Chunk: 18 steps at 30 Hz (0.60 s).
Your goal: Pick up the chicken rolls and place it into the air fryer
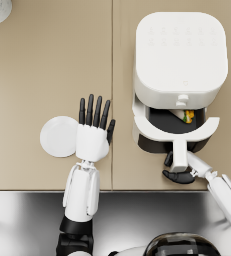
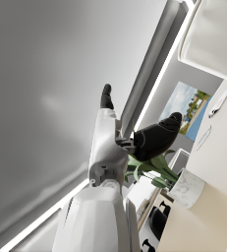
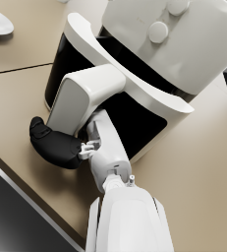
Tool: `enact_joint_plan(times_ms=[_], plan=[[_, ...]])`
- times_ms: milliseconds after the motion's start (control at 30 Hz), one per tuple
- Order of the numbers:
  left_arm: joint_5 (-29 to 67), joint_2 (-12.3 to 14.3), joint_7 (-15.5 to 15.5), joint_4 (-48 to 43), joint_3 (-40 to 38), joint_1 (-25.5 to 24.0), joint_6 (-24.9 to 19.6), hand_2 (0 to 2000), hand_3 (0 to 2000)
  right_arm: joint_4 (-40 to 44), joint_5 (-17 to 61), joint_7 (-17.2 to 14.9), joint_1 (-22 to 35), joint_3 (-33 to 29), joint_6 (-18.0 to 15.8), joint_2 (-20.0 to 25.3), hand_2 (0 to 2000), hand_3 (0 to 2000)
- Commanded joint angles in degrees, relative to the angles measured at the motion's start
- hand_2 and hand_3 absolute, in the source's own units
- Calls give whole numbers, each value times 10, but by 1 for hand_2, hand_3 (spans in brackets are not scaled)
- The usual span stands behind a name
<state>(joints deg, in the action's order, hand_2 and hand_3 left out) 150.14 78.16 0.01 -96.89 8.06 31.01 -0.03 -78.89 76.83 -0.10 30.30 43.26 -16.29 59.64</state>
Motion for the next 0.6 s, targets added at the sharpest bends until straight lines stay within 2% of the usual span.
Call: enact_joint_plan(times_ms=[33, 167, 300, 600], plan=[[0, 4, 0, 5, -4, 12, 0, 0, 0, -67, 0, -1, 60, -2, -5, 91, 2000, 2000], [0, 7, 0, 8, -10, 13, 0, 0, 0, -10, 0, 0, 95, 3, -22, 108, 2000, 2000], [0, 9, 0, 11, -14, 14, 0, 0, 0, 53, 1, 2, 124, -15, -8, 135, 2000, 2000], [0, 12, 0, 27, -62, 16, 0, 0, 0, 155, 0, 4, 162, -59, -25, 183, 2000, 2000]])
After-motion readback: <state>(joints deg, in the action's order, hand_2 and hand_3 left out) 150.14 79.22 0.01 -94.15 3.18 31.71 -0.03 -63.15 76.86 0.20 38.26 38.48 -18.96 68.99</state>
